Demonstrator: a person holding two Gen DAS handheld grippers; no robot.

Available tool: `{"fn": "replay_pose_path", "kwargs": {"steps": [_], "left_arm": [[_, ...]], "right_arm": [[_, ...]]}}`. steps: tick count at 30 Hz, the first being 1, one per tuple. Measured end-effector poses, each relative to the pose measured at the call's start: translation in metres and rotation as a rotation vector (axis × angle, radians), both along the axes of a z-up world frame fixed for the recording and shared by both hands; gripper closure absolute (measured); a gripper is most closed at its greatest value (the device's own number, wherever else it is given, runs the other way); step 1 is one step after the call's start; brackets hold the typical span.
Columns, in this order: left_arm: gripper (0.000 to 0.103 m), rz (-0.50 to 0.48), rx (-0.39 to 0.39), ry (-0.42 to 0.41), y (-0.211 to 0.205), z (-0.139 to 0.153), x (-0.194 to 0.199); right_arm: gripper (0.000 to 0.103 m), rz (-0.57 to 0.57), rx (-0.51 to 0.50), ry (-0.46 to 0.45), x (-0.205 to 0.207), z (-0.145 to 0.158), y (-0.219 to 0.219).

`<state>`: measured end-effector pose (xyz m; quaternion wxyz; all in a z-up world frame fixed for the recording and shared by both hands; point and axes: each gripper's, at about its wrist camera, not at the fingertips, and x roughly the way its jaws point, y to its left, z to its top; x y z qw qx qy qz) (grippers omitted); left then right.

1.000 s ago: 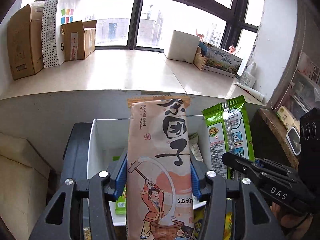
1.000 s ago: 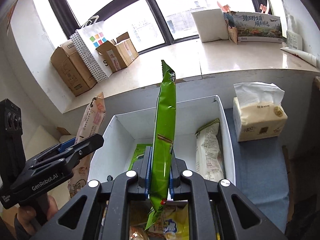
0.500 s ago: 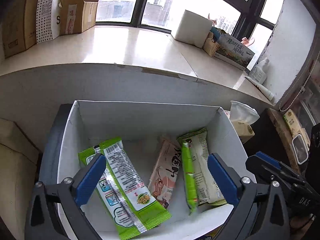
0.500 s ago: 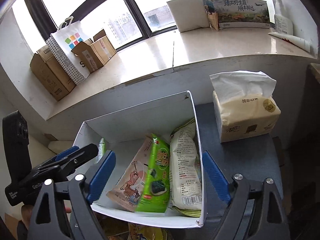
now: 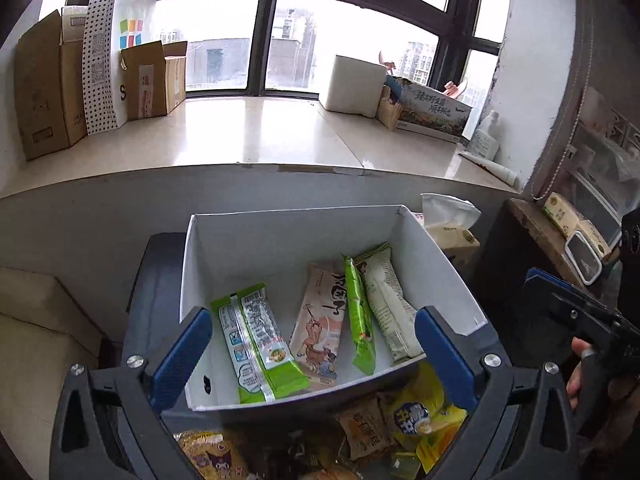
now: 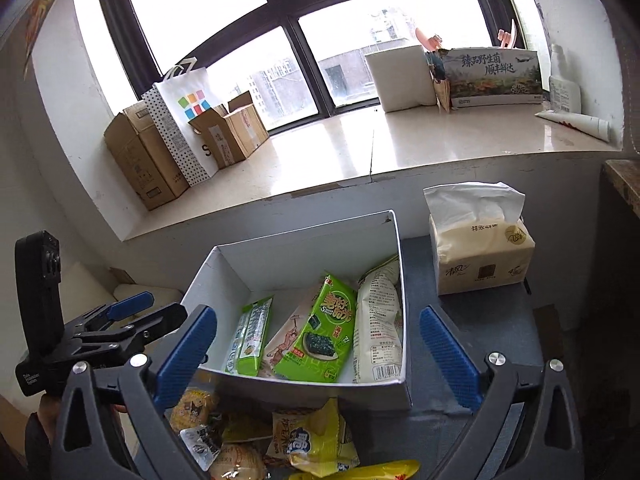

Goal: Organize snacks
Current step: 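Grasp the grey chip bag with the right gripper and lift it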

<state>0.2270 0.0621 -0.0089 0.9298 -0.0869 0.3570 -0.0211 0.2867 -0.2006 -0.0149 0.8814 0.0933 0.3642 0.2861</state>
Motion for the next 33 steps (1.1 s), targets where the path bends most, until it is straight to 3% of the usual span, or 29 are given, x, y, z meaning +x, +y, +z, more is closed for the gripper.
{"fn": "replay_pose_path", "kwargs": {"steps": [3,7,13,16,21,28,33], "left_arm": [[0.000,-0.024,0.034,-0.051,-0.004,0.008,-0.049],[0.000,-0.013,-0.002,-0.090,-0.003,0.006,-0.109],[0.000,0.021,-0.001,-0.053,-0.012,-0.024,-0.166],[0.000,0.004,-0.024,-0.018,-0.020,-0.041,-0.179],[0.000,-0.004,-0.009,0.057,-0.030,-0.067,-0.182],[0.000,-0.025,0.002,0.072,-0.038,-0.073,-0.182],[0.000,-0.011,0.010,0.087,-0.034,-0.079,-0.183]], "right_arm": [[0.000,0.000,0.008,-0.055,-0.039,0.006,-0.015],[0.000,-0.001,0.000,-0.077,-0.091,0.002,-0.033],[0.000,-0.022,-0.062,-0.039,-0.153,-0.033,-0.046],[0.000,0.005,-0.063,0.012,-0.169,-0.057,-0.046],[0.000,0.055,-0.180,0.061,-0.189,-0.087,-0.020],[0.000,0.137,-0.350,0.094,-0.193,-0.122,0.025],[0.000,0.132,-0.375,0.137,-0.183,-0.135,0.025]]}}
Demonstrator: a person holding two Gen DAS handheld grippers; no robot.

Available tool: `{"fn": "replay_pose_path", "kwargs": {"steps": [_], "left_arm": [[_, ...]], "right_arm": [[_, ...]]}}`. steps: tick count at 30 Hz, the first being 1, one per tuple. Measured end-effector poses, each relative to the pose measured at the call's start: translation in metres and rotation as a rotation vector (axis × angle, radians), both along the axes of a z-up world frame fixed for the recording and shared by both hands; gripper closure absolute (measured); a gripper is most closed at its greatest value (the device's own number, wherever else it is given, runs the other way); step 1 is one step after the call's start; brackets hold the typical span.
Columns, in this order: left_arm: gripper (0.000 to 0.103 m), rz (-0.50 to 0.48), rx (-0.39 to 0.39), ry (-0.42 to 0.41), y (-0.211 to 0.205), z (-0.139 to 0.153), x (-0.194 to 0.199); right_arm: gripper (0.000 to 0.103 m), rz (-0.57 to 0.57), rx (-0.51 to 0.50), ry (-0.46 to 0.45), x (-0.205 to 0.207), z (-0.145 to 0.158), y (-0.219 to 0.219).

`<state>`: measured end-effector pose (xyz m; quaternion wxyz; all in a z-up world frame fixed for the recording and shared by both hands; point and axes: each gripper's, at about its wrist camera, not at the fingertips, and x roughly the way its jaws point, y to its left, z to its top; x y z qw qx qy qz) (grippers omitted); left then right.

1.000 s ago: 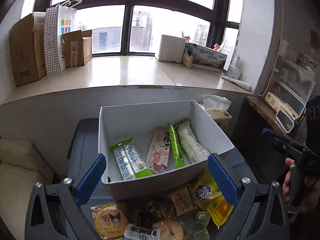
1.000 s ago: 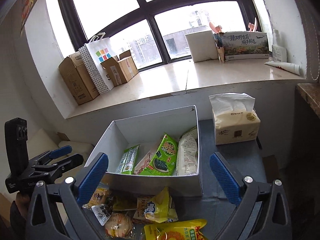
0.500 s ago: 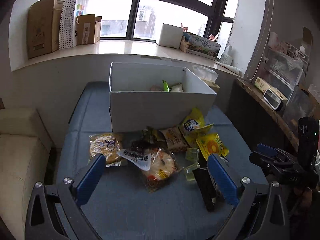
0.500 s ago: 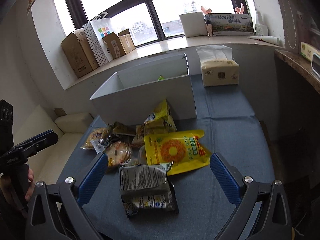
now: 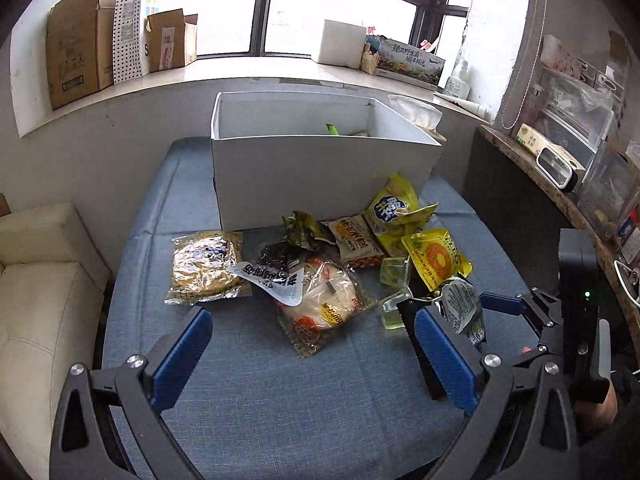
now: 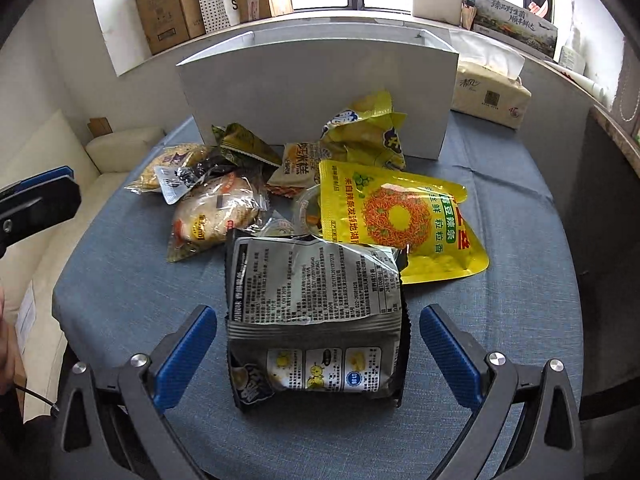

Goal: Organize snacks
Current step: 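Grasp the grey chip bag with the right gripper and lift it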

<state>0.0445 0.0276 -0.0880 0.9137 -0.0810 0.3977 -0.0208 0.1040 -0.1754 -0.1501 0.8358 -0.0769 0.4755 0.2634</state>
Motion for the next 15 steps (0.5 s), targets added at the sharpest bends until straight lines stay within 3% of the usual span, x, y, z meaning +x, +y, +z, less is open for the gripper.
{"fn": "replay_pose_path", "kwargs": {"steps": [7,13,14,15], "left_arm": [[0.000,0.032,-0.021,0.021,0.012,-0.007,0.000],[0.000,0.029,-0.017,0.029,0.011,-0.008,0.002],[0.000,0.027,-0.014,0.029,0.010,-0.008,0.002],[0.000,0.025,-0.011,0.029,0.009,-0.008,0.002]], "right_arm": [[0.000,0.001,0.028,0.081,0.010,-0.015,-0.003],[0.000,0.007,-0.007,0.072,0.007,-0.017,0.002],[0.003,0.008,-0.005,0.075,0.008,-0.018,0.002],[0.013,0.008,0.001,0.076,0.008,-0.018,0.002]]}}
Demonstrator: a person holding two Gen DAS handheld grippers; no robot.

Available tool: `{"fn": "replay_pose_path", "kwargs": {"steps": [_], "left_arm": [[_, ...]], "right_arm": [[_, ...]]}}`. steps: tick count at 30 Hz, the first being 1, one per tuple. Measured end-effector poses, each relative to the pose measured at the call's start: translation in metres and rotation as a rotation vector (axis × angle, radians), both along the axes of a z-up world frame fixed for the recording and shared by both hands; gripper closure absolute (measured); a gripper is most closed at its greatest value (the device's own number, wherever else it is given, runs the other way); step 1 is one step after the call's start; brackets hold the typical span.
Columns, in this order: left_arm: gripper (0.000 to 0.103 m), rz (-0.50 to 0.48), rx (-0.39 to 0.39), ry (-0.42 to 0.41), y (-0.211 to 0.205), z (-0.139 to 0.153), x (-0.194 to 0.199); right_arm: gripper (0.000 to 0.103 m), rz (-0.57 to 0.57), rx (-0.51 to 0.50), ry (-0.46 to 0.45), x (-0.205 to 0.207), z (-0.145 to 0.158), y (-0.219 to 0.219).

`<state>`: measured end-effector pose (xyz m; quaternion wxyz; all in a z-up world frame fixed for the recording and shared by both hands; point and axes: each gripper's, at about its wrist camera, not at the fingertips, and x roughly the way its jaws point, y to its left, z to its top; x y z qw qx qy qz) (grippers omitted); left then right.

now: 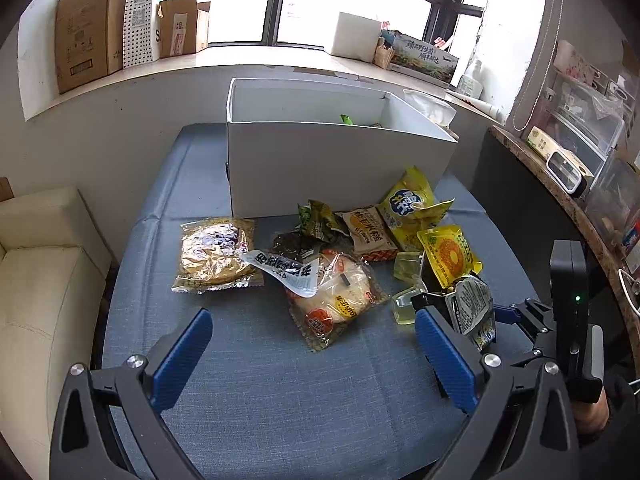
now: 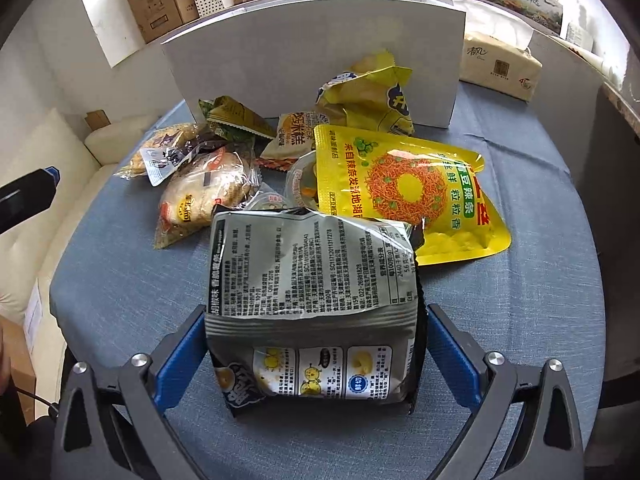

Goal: Organize snacks
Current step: 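Grasp the grey chip bag with the right gripper and lift it, then grasp the yellow chip bag with the left gripper while right holds the grey bag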

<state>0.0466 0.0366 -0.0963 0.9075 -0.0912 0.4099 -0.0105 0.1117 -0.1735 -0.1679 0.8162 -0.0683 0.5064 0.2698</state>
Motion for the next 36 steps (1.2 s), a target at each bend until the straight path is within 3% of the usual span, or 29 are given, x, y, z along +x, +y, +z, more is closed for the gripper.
{"fn": "replay_pose_path", "kwargs": {"steps": [7,13,18,21,24,27,30,32,33,36], "left_arm": [[0.000,-0.011,0.002,0.000,-0.002,0.001,0.003],[0.000,-0.074,0.002,-0.010,-0.028,0.007,0.021],[0.000,-0.174,0.027,-0.019,-0.073,0.009,0.061],[0.000,-0.231,0.089,-0.011,-0.102,0.003,0.093],[0.000,-0.263,0.100,0.023,-0.121,-0.011,0.128],[0.000,-0.238,0.096,0.066,-0.130,-0.030,0.159],[0.000,-0.203,0.173,0.092,-0.141,-0.043,0.175],[0.010,-0.183,0.204,0.111,-0.144,-0.052,0.182],[0.022,-0.166,0.196,0.127,-0.142,-0.056,0.185],[0.028,-0.161,0.112,0.137,-0.131,-0.054,0.186]], "right_arm": [[0.021,-0.001,0.015,-0.021,-0.004,0.010,-0.002],[0.021,-0.053,0.158,-0.029,-0.011,0.045,-0.043],[0.021,-0.180,0.218,-0.078,-0.014,0.072,-0.096],[0.021,-0.250,0.209,-0.091,-0.012,0.076,-0.120],[0.021,-0.297,0.228,-0.080,-0.008,0.075,-0.137],[0.021,-0.306,0.233,-0.080,-0.006,0.075,-0.141],[0.021,-0.298,0.235,-0.075,-0.007,0.073,-0.142],[0.021,-0.289,0.236,-0.072,-0.007,0.071,-0.142],[0.021,-0.287,0.238,-0.068,-0.008,0.070,-0.141],[0.021,-0.282,0.236,-0.062,-0.009,0.068,-0.140]]}}
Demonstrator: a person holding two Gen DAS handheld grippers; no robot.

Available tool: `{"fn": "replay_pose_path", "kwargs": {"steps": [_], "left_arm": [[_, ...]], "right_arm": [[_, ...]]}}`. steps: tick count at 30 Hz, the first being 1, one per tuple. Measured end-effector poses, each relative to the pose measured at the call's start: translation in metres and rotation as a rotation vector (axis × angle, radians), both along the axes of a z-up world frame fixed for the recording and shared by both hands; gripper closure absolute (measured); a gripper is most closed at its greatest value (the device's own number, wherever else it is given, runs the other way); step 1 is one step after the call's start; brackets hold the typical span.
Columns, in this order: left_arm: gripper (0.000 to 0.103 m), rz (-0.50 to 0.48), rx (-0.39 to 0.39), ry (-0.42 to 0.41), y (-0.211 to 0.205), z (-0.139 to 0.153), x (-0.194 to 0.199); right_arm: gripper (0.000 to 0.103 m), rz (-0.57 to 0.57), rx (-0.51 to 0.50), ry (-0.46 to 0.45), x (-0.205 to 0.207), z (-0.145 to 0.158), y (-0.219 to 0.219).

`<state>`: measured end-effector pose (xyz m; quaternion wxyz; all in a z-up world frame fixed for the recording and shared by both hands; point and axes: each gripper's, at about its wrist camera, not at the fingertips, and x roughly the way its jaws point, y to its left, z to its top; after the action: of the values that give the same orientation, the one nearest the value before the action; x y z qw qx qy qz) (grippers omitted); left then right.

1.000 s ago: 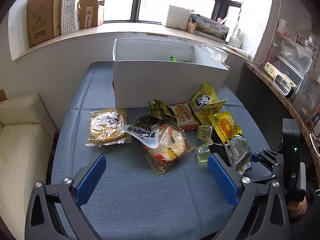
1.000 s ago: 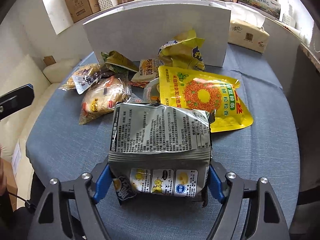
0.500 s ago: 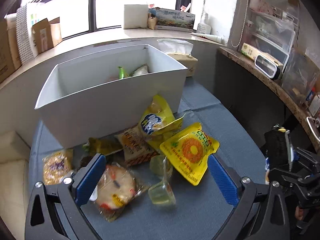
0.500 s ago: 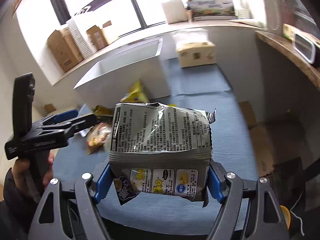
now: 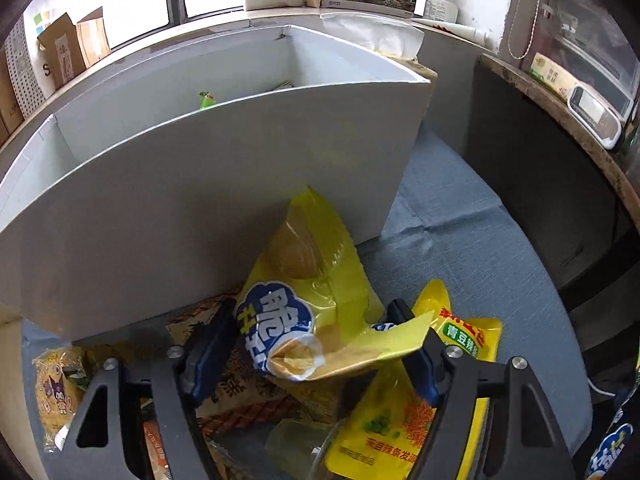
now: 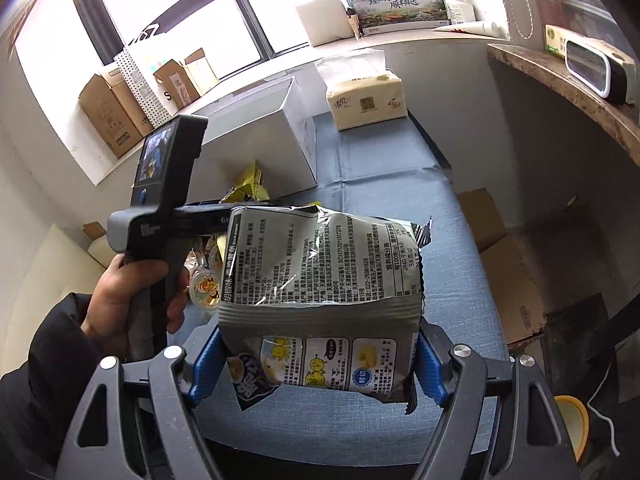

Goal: Organize snacks
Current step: 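Grasp the yellow chip bag with the left gripper while right holds the grey bag, then lower the grey bag into the box with right while left drops the yellow bag in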

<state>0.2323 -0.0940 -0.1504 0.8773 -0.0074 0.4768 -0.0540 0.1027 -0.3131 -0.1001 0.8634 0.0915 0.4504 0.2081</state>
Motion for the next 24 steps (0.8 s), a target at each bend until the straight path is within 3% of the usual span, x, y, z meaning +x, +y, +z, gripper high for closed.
{"fn": "replay_pose_path", "kwargs": {"steps": [4,14,19,24], "left_arm": [[0.035,-0.011,-0.048,-0.036,0.011,0.015,-0.020],[0.038,-0.033,-0.184,-0.202,0.057,0.086,-0.096],[0.038,0.016,-0.199,-0.248,0.095,0.114,-0.131],[0.038,0.077,-0.208,-0.298,0.135,0.139,-0.132]], "right_arm": [[0.021,0.000,0.000,-0.003,-0.002,0.000,0.001],[0.021,0.030,0.014,-0.018,-0.002,0.004,0.015],[0.021,0.061,0.026,-0.038,0.001,0.009,0.030],[0.021,0.113,0.036,-0.074,0.015,0.022,0.055]]}}
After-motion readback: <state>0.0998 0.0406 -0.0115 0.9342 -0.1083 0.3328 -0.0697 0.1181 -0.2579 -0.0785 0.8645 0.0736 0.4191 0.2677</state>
